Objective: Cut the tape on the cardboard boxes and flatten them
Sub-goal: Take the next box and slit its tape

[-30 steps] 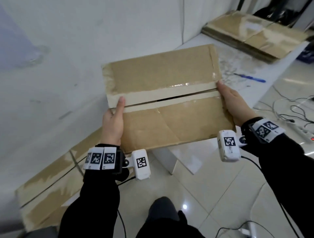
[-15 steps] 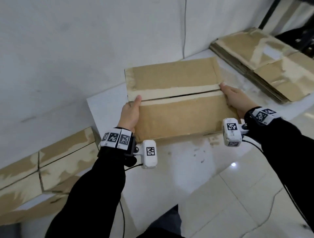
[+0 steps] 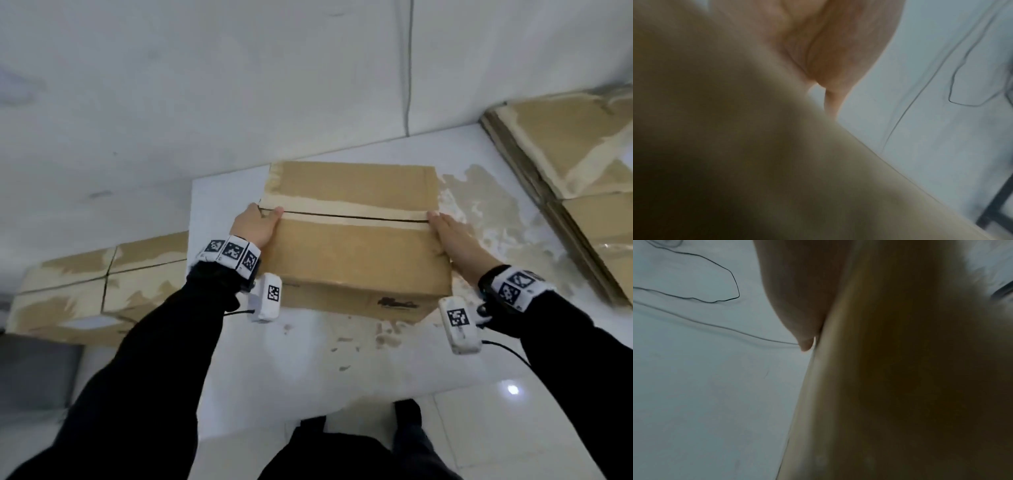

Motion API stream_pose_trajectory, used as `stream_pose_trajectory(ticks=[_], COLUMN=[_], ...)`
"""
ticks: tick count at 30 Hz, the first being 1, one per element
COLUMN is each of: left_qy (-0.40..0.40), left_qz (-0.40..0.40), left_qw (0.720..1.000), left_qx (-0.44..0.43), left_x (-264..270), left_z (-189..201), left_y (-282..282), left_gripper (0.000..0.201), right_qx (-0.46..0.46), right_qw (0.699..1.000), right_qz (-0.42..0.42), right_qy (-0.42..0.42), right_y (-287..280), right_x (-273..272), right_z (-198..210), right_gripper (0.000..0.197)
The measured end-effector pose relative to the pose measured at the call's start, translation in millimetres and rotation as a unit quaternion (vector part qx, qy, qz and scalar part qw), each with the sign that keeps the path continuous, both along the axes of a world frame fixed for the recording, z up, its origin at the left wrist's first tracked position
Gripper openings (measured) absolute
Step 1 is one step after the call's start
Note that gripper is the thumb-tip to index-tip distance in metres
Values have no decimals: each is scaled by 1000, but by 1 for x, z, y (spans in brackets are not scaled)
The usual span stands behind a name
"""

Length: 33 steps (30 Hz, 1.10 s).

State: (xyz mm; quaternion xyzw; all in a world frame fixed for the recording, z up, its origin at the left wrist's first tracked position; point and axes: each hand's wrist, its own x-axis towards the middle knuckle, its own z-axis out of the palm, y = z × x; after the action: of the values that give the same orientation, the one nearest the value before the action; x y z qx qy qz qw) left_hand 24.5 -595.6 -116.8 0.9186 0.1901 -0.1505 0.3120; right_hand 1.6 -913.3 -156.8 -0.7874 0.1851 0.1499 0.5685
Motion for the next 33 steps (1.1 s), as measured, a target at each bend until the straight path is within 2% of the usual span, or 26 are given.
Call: stream_pose_trajectory(ticks=[2, 3, 6, 8, 10, 13, 14, 16, 17, 19, 21, 22, 24, 26, 28, 30, 33], left_qy=[-40, -67, -113, -67, 4, 8, -5, -27, -31, -25, -35, -54, -92, -66, -34, -69, -197], left_qz=[0, 9, 50, 29, 1, -25, -48, -104, -130, -167, -172, -170, -183, -218, -237, -228, -212], left_qw=[998, 996, 992, 997, 1000, 1000, 998, 993, 990, 983, 977, 972, 960, 954, 943, 934, 923], left_qx=[45, 54, 15, -21, -31, 7, 29, 51, 52, 70, 121, 155, 192, 197, 232, 266, 255], left_x=[-18, -32, -85, -112, -121, -104, -97, -80, -72, -60, -60, -65, -85, -108, -120, -122, -122], left_z=[13, 17, 22, 17, 6, -9, -11, -17, -17, -9, 4, 10, 14, 5, -18, -38, -49], left_y=[-14, -23, -68, -105, -131, -133, -127, -110, -103, -100, -113, -126, -163, -203, -234, -244, -228], left_gripper=[62, 65, 69, 65, 69, 77, 78, 80, 80, 78, 68, 64, 72, 97, 109, 99, 79], right_qx=[35, 42, 98, 129, 122, 101, 109, 123, 122, 94, 67, 71, 99, 147, 174, 172, 130], right_qw=[998, 998, 995, 989, 987, 989, 989, 990, 991, 994, 995, 994, 993, 988, 984, 982, 981], right_qz=[32, 41, 36, 69, 104, 103, 89, 55, 34, -1, -20, -23, -14, 8, 22, 22, 54], right_qy=[36, 28, -5, -6, -18, -36, -37, -35, -38, -59, -77, -76, -59, -37, -43, -68, -130], right_y=[-17, -25, -38, -37, -35, -49, -57, -71, -77, -84, -86, -86, -86, -84, -82, -78, -70], right_x=[14, 24, 59, 74, 79, 64, 53, 25, 10, -19, -39, -45, -49, -48, -48, -49, -59], right_z=[2, 5, 17, 18, 13, 1, -2, -9, -15, -24, -32, -35, -38, -37, -31, -26, -9], right_gripper=[69, 71, 69, 65, 58, 54, 47, 22, 19, 37, 64, 69, 71, 73, 62, 52, 48])
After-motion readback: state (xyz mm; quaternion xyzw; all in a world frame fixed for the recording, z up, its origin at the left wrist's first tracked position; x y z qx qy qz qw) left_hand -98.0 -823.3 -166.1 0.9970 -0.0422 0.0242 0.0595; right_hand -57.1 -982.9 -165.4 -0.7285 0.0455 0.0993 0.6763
